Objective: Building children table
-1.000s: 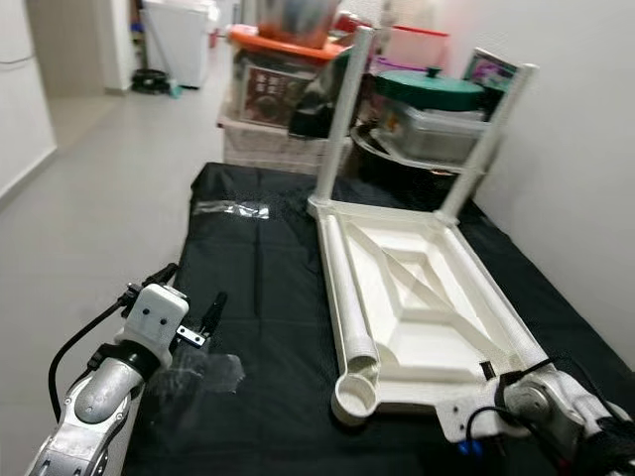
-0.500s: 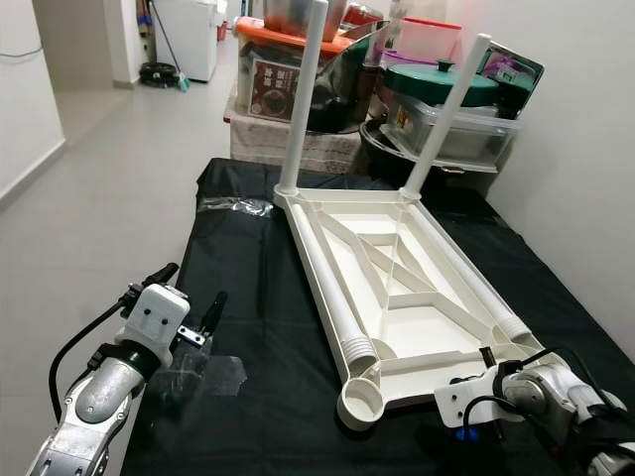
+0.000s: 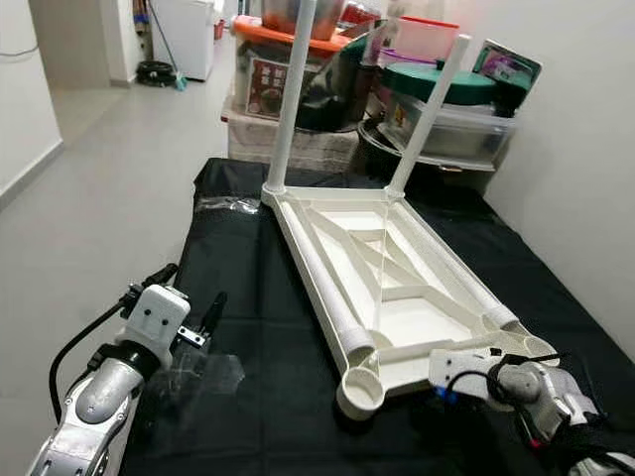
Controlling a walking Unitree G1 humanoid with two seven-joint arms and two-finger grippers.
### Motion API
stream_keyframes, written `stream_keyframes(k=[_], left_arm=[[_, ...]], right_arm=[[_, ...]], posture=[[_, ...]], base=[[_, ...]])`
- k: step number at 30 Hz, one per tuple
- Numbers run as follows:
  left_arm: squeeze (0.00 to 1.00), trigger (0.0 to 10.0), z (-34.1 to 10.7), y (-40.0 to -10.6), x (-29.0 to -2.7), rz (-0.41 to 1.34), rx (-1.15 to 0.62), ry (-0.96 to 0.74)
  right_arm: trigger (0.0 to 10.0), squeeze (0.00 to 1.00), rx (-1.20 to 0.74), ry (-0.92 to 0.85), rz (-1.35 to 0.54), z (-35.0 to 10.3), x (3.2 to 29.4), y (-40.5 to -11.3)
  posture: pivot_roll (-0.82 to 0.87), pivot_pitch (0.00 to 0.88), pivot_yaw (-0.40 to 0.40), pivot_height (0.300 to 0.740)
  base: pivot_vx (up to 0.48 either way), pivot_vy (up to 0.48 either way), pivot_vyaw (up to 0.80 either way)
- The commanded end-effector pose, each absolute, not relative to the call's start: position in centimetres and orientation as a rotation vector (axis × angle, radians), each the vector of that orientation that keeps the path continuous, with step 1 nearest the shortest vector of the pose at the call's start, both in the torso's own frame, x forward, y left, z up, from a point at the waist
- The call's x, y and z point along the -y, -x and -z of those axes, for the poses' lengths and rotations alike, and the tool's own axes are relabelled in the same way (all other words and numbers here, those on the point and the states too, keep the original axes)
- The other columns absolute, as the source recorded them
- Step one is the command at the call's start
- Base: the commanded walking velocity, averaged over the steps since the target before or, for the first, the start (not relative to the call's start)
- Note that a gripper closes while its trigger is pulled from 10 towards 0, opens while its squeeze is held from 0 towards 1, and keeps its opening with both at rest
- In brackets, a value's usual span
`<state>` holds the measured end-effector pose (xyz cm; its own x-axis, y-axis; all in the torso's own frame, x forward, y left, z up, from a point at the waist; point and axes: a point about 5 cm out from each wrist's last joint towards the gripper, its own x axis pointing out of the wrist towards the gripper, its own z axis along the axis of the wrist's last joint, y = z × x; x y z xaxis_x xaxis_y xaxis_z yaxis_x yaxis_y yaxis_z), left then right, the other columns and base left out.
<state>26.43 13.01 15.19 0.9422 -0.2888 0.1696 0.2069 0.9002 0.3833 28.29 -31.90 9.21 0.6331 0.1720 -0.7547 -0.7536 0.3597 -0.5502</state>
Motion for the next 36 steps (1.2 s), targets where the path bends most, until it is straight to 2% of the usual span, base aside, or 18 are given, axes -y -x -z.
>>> stream_keyframes(k=[1,2,5,6,11,15,19,22,23,24,26,34,35,36], left_arm=[[0.00,10.0,-14.8,-26.5,-12.6,0.272,0.215,-0.372],[0.00,10.0,-14.8,-26.5,-12.6,0.272,0.215,-0.372],[0.00,10.0,-14.7,-26.5,-12.5,0.274,0.215,-0.370],[0.00,10.0,-14.7,-26.5,-12.5,0.274,0.215,-0.370],[0.00,10.0,-14.7,-26.5,-12.4,0.270,0.214,-0.370],[0.00,10.0,-14.7,-26.5,-12.4,0.267,0.215,-0.369],[0.00,10.0,-14.7,-26.6,-12.4,0.265,0.218,-0.368],[0.00,10.0,-14.7,-26.6,-12.5,0.260,0.223,-0.364],[0.00,10.0,-14.8,-26.6,-12.5,0.258,0.226,-0.364],[0.00,10.0,-14.8,-26.6,-12.5,0.258,0.226,-0.364],[0.00,10.0,-14.8,-26.6,-12.5,0.258,0.228,-0.366],[0.00,10.0,-14.8,-26.7,-12.5,0.262,0.230,-0.371],[0.00,10.0,-14.8,-26.7,-12.6,0.262,0.230,-0.371],[0.00,10.0,-14.8,-26.7,-12.6,0.262,0.230,-0.371]], right_arm=[[10.0,1.00,-0.681,0.899,-0.751,-7.9,30.1,-27.8],[10.0,1.00,-0.681,0.899,-0.751,-7.9,30.1,-27.8],[10.0,1.00,-0.581,0.724,-0.896,-9.4,27.1,-27.7],[10.0,1.00,-0.581,0.724,-0.896,-9.4,27.1,-27.7],[10.0,1.00,-0.490,0.649,-1.128,-10.6,24.2,-25.8],[10.0,1.00,-0.456,0.619,-1.185,-11.2,23.2,-25.2],[10.0,1.00,-0.408,0.568,-1.168,-12.3,22.7,-25.6],[10.0,1.00,-0.301,0.497,-1.066,-14.2,22.3,-27.2],[10.0,1.00,-0.209,0.421,-1.021,-15.9,21.7,-28.0],[10.0,1.00,-0.209,0.421,-1.021,-15.9,21.7,-28.0],[10.0,1.00,-0.190,0.350,-1.053,-16.6,20.9,-27.5],[10.0,1.00,-0.274,0.361,-1.173,-15.3,19.9,-24.9],[10.0,0.89,-0.266,0.361,-1.161,-15.6,20.0,-25.0],[10.0,0.89,-0.266,0.361,-1.161,-15.6,20.0,-25.0]], posture=[[0.03,0.000,-0.103,0.740],[0.03,0.000,-0.103,0.740],[0.03,0.000,-0.107,0.740],[0.03,0.000,-0.107,0.740],[0.03,0.000,-0.113,0.740],[0.03,0.000,-0.115,0.740],[0.03,0.000,-0.115,0.740],[0.03,0.000,-0.117,0.740],[0.03,0.000,-0.116,0.740],[0.03,0.000,-0.116,0.740],[0.03,0.000,-0.114,0.740],[0.04,0.000,-0.106,0.740],[0.04,0.000,-0.104,0.740],[0.04,0.000,-0.104,0.740]], base=[[0.000,0.000,0.00],[0.000,0.000,0.00],[0.000,0.000,0.00],[0.000,0.000,0.00],[0.000,0.000,0.00],[0.000,0.000,0.00],[0.000,0.000,0.00],[0.000,0.000,0.00],[0.000,0.000,0.00],[0.000,0.000,0.00],[0.000,0.000,0.00],[0.000,0.000,0.00],[0.000,0.000,0.00],[0.000,0.000,0.00]])
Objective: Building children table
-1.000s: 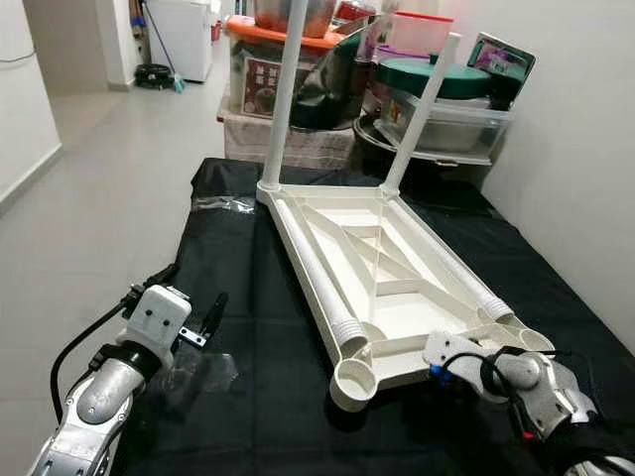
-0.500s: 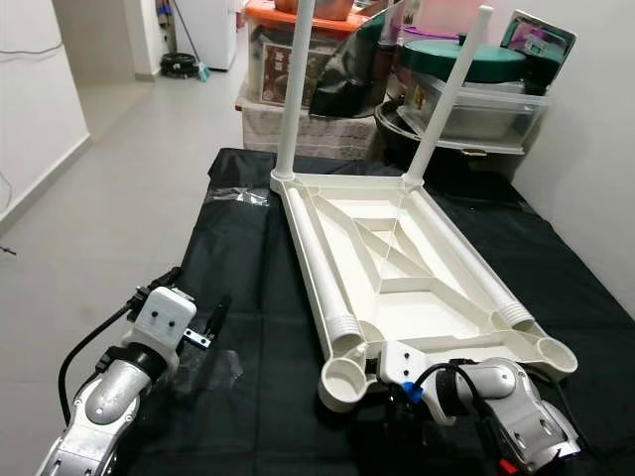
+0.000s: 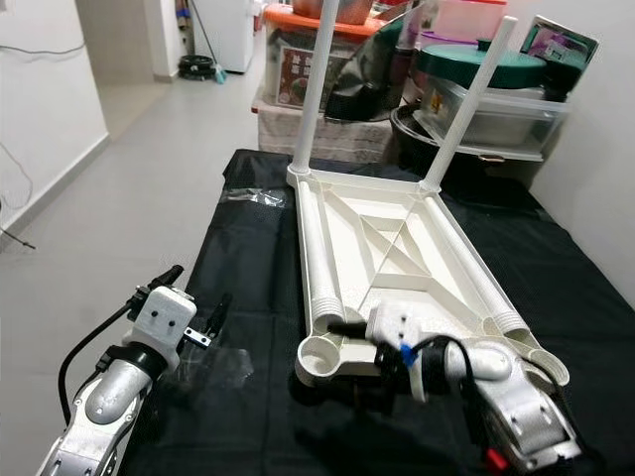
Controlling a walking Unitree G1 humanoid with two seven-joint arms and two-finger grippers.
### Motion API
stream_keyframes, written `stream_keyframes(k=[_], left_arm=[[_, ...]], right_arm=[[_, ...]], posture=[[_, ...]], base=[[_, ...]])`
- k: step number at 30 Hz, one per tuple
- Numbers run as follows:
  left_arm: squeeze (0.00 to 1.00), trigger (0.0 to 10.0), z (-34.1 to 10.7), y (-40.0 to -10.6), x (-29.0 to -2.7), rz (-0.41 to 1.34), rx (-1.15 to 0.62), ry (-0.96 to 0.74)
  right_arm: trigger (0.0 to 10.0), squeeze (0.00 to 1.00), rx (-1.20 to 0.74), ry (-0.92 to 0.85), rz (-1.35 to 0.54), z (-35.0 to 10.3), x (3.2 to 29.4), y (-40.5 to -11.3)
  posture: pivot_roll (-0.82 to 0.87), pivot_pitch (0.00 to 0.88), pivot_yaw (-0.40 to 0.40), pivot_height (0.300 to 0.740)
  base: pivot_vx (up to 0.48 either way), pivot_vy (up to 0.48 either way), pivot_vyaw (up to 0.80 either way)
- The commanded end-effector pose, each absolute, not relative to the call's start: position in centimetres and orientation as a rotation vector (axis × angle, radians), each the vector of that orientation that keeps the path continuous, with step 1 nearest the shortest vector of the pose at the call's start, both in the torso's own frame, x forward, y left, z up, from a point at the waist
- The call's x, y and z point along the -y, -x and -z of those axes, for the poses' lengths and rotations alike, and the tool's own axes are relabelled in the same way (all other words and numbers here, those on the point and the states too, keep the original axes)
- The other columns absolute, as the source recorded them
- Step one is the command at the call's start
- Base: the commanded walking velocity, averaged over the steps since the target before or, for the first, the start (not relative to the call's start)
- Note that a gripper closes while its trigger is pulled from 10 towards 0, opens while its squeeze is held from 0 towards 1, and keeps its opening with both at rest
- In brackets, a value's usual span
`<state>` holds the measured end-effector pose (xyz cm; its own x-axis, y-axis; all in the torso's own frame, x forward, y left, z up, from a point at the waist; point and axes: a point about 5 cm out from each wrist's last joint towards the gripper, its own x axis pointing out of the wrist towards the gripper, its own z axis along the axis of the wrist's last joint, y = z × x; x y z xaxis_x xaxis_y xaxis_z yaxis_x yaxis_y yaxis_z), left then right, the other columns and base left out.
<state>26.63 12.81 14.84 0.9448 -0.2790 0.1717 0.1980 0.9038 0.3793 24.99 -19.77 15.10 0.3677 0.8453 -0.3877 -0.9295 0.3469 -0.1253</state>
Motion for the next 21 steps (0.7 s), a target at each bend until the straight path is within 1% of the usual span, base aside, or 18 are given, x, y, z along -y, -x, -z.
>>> stream_keyframes(k=[1,2,3,4,5,6,7,8,10,12,14,15,16,17,19,20,21], left_arm=[[0.00,10.0,-14.8,-26.7,-12.6,0.262,0.231,-0.372],[0.00,10.0,-14.8,-26.8,-12.6,0.262,0.233,-0.371],[0.00,10.0,-14.8,-26.8,-12.6,0.261,0.234,-0.371],[0.00,10.0,-14.9,-26.8,-12.7,0.261,0.236,-0.370],[0.00,10.0,-14.9,-26.8,-12.7,0.261,0.237,-0.369],[0.00,10.0,-14.9,-26.8,-12.7,0.261,0.237,-0.369],[0.00,10.0,-14.9,-26.8,-12.7,0.260,0.237,-0.368],[0.00,10.0,-14.9,-26.8,-12.7,0.260,0.238,-0.367],[0.00,10.0,-14.9,-26.8,-12.7,0.260,0.238,-0.367],[0.00,10.0,-14.9,-26.7,-12.7,0.258,0.240,-0.364],[0.00,10.0,-14.9,-26.7,-12.7,0.258,0.240,-0.364],[0.00,10.0,-15.0,-26.7,-12.8,0.252,0.242,-0.367],[0.00,10.0,-15.0,-26.7,-12.8,0.252,0.242,-0.367],[0.00,10.0,-15.1,-26.7,-12.9,0.248,0.245,-0.371],[0.00,10.0,-15.1,-26.7,-12.9,0.248,0.245,-0.371],[0.00,10.0,-15.2,-26.7,-12.9,0.245,0.248,-0.371],[0.00,10.0,-15.2,-26.7,-12.9,0.245,0.248,-0.371]], right_arm=[[10.0,0.89,-0.260,0.360,-1.152,-15.7,20.0,-25.1],[10.0,0.70,-0.202,0.345,-1.086,-16.6,20.0,-26.0],[10.0,0.70,-0.161,0.331,-1.040,-17.3,20.1,-26.6],[10.0,0.33,-0.093,0.302,-0.953,-18.4,20.0,-27.7],[10.0,0.33,-0.053,0.279,-0.896,-19.1,20.0,-28.4],[10.0,0.33,-0.053,0.279,-0.896,-19.1,20.0,-28.4],[10.0,0.00,0.015,0.207,-0.834,-20.2,19.9,-29.1],[10.0,0.00,0.098,0.117,-0.753,-21.4,19.6,-29.9],[10.0,0.00,0.098,0.117,-0.753,-21.4,19.6,-29.9],[10.0,0.00,0.200,0.010,-0.624,-22.5,19.1,-30.7],[10.0,0.00,0.200,0.010,-0.624,-22.5,19.1,-30.7],[10.0,0.00,0.218,-0.031,-0.539,-22.0,18.1,-30.9],[10.0,0.00,0.218,-0.031,-0.539,-22.0,18.1,-30.9],[10.0,0.00,0.222,-0.052,-0.493,-21.4,17.2,-31.0],[10.0,0.00,0.222,-0.052,-0.493,-21.4,17.2,-31.0],[10.0,0.00,0.213,-0.081,-0.451,-20.4,16.0,-30.8],[10.0,0.00,0.213,-0.081,-0.451,-20.4,16.0,-30.8]], posture=[[0.04,0.000,-0.103,0.740],[0.04,0.000,-0.103,0.740],[0.04,0.000,-0.103,0.740],[0.04,0.000,-0.101,0.740],[0.04,0.000,-0.100,0.740],[0.04,0.000,-0.100,0.740],[0.04,0.000,-0.100,0.740],[0.04,0.000,-0.100,0.740],[0.04,0.000,-0.100,0.740],[0.05,0.000,-0.101,0.740],[0.05,0.000,-0.101,0.740],[0.06,0.000,-0.102,0.740],[0.06,0.000,-0.102,0.740],[0.06,0.000,-0.100,0.740],[0.06,0.000,-0.100,0.740],[0.06,0.000,-0.100,0.740],[0.06,0.000,-0.100,0.740]], base=[[0.000,0.000,0.00],[0.000,0.000,0.00],[0.000,0.000,0.00],[0.000,0.000,0.00],[0.000,0.000,0.00],[0.000,0.000,0.00],[0.000,0.000,0.00],[0.000,0.000,0.00],[0.000,0.000,0.00],[0.000,0.000,0.00],[0.000,0.000,0.00],[0.000,0.000,0.00],[0.000,0.000,0.00],[0.000,0.000,0.00],[0.000,0.000,0.00],[0.000,0.000,0.00],[0.000,0.000,0.00]])
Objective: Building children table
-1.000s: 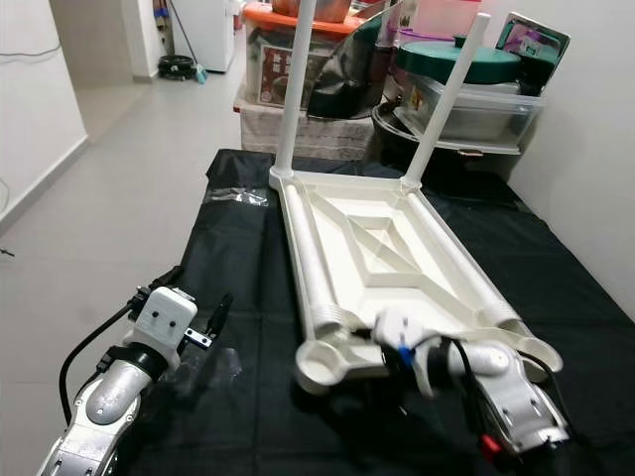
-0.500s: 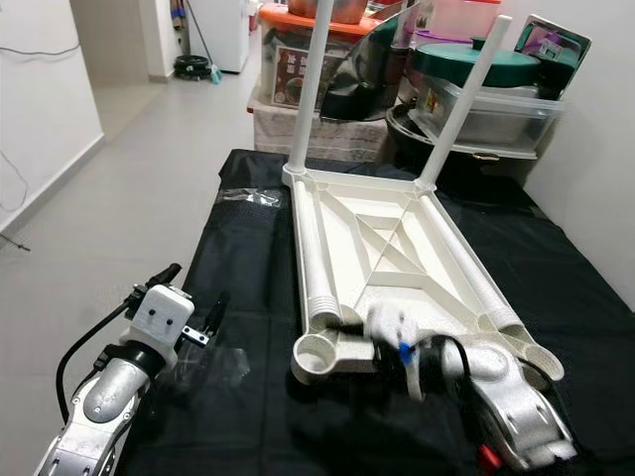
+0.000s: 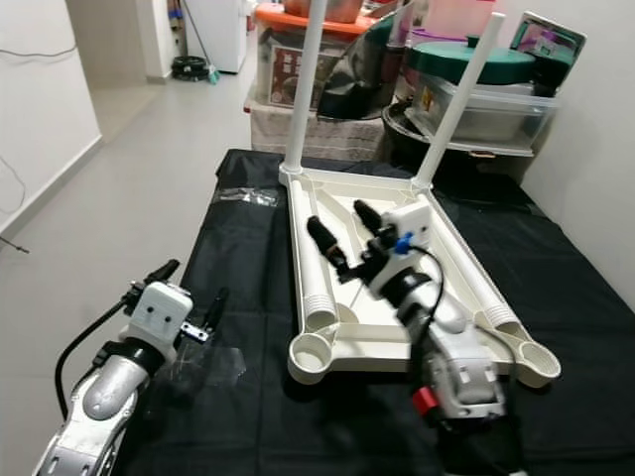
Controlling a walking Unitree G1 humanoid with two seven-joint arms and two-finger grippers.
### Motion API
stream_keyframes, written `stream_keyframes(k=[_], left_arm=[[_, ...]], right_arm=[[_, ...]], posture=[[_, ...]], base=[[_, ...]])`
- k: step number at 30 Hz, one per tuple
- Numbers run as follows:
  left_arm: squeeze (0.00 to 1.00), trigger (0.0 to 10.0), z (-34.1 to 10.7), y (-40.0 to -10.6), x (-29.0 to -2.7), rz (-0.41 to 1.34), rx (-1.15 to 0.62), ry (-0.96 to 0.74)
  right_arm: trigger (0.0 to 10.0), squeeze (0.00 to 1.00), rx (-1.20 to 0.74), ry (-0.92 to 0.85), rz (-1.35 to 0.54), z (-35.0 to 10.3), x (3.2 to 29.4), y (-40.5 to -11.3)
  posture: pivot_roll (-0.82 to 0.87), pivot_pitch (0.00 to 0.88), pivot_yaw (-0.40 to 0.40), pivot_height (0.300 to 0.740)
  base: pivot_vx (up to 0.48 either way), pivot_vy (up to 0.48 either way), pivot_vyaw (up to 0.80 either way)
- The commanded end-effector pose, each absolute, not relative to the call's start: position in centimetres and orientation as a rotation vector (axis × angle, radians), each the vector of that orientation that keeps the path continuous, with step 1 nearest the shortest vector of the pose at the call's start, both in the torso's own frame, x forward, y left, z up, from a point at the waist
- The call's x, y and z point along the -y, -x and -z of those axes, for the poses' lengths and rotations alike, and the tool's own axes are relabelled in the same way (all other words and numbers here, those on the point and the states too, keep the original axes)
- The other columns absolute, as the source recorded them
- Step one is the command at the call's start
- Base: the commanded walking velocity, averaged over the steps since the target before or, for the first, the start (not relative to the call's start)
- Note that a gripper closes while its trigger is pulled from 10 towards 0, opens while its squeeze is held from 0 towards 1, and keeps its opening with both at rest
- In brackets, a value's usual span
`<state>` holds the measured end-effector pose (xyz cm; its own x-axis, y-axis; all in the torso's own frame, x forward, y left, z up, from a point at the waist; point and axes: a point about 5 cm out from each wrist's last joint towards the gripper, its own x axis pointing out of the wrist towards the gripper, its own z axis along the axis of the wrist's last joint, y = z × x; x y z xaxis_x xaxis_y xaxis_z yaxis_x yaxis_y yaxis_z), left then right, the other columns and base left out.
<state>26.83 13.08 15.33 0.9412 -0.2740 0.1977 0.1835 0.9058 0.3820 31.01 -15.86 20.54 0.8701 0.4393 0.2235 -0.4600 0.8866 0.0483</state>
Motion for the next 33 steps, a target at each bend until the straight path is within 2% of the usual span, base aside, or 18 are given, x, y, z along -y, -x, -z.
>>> stream_keyframes(k=[1,10,17,21,22,29,30,32,33], left_arm=[[0.00,10.0,-15.3,-26.7,-13.0,0.243,0.251,-0.366],[0.00,10.0,-15.4,-26.7,-12.9,0.249,0.250,-0.371],[0.00,10.0,-15.7,-26.6,-12.9,0.246,0.269,-0.360],[0.00,10.0,-15.9,-26.6,-13.0,0.240,0.281,-0.337],[0.00,10.0,-15.9,-26.6,-13.0,0.241,0.280,-0.336],[0.00,10.0,-15.8,-26.6,-13.0,0.243,0.281,-0.333],[0.00,10.0,-15.9,-26.6,-13.1,0.238,0.283,-0.331],[0.00,10.0,-15.9,-26.6,-13.1,0.238,0.283,-0.331],[0.00,10.0,-15.9,-26.6,-13.2,0.235,0.282,-0.331]], right_arm=[[10.0,0.00,0.199,-0.108,-0.425,-19.7,15.0,-30.6],[10.0,0.00,0.182,-0.207,-0.369,-19.3,12.6,-30.7],[10.0,0.00,0.185,-0.208,-0.359,-19.6,12.3,-31.0],[10.0,0.00,0.145,-0.191,-0.469,-19.2,11.8,-30.6],[10.0,0.00,0.078,-0.112,-0.619,-18.4,11.7,-29.9],[10.0,0.00,-0.004,-0.024,-0.698,-17.4,12.5,-29.6],[10.0,0.00,-0.142,0.064,-0.796,-15.7,13.4,-28.9],[10.0,0.00,-0.142,0.064,-0.796,-15.7,13.4,-28.9],[10.0,0.00,-0.206,0.084,-0.794,-14.8,14.0,-28.8]], posture=[[0.06,0.000,-0.100,0.740],[0.07,0.000,-0.099,0.740],[0.07,0.000,-0.103,0.740],[0.07,0.000,-0.103,0.740],[0.07,0.000,-0.103,0.740],[0.07,0.000,-0.107,0.740],[0.07,0.000,-0.110,0.740],[0.07,0.000,-0.110,0.740],[0.07,0.000,-0.111,0.740]], base=[[0.000,-0.469,0.00],[0.000,-0.479,0.00],[0.000,-0.465,0.00],[0.000,0.000,0.00],[0.000,0.000,0.00],[0.000,0.000,0.00],[0.000,0.000,0.00],[0.000,0.000,0.00],[0.000,0.000,0.00]])
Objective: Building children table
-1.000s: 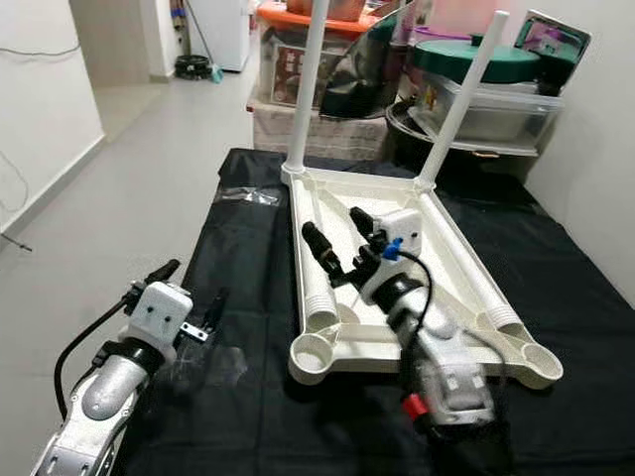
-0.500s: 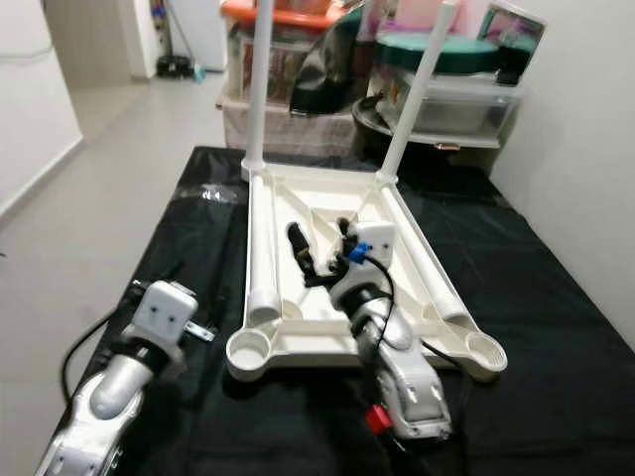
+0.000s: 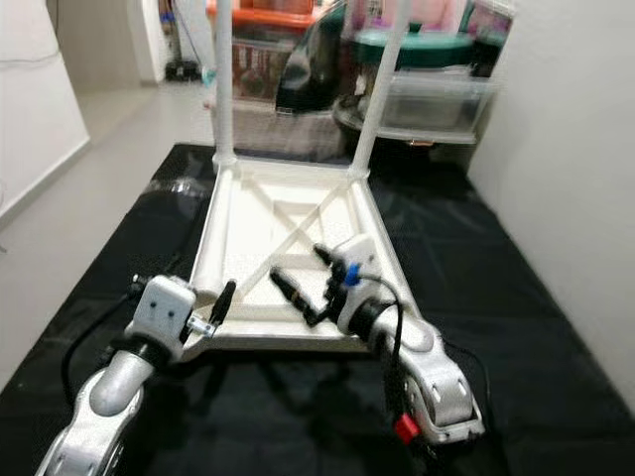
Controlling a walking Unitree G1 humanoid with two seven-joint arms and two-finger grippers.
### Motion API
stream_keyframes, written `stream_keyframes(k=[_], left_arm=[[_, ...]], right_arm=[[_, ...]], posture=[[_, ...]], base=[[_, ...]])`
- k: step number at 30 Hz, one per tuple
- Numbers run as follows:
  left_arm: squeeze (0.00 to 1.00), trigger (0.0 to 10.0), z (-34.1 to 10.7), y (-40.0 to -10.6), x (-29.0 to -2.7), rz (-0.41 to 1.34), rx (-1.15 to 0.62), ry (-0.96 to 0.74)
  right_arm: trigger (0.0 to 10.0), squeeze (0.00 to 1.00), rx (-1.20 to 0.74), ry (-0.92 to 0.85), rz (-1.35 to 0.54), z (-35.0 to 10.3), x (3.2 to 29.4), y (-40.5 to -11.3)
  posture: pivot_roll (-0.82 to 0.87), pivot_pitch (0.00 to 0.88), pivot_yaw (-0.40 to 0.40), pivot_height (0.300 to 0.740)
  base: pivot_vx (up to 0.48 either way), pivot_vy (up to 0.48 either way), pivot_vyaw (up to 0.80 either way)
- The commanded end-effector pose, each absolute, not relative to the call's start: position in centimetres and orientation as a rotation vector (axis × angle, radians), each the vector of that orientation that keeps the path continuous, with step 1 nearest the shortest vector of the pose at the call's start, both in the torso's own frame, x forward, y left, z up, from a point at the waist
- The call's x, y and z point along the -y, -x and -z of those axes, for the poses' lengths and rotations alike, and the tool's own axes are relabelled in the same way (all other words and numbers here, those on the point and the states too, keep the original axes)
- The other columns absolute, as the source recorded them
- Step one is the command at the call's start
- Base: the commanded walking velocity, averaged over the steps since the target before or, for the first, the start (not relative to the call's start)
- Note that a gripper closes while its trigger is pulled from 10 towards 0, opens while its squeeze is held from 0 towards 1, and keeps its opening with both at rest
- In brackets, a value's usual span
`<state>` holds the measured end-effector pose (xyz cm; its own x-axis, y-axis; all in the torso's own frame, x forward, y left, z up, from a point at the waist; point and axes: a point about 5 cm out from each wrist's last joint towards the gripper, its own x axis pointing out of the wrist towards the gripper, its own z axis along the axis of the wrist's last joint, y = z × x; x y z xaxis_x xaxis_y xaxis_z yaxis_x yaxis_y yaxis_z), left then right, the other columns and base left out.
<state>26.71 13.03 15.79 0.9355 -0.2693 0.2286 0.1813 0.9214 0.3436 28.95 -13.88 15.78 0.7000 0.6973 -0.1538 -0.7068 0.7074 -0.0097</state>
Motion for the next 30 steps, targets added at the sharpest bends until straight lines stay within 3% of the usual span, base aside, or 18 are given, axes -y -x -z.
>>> stream_keyframes(k=[1,16,21,30], left_arm=[[0.00,10.0,-15.9,-26.6,-13.2,0.235,0.282,-0.331],[0.00,10.0,-16.0,-26.7,-13.1,0.234,0.289,-0.335],[0.00,10.0,-16.1,-26.8,-13.3,0.225,0.291,-0.337],[0.00,10.0,-15.9,-26.7,-13.0,0.235,0.274,-0.304]], right_arm=[[10.0,0.00,-0.206,0.084,-0.794,-14.8,14.0,-28.8],[10.0,0.00,-0.470,0.166,-0.767,-10.5,15.0,-29.7],[10.0,0.00,-0.576,0.295,-0.923,-9.4,15.4,-28.6],[10.0,0.00,-0.670,0.404,-0.995,-8.5,16.6,-28.0]], posture=[[0.07,0.000,-0.111,0.740],[0.08,0.000,-0.111,0.740],[0.08,0.000,-0.124,0.740],[0.09,0.000,-0.131,0.740]], base=[[0.000,0.000,0.00],[0.000,0.000,0.00],[0.000,0.000,0.00],[-0.082,0.000,0.00]])
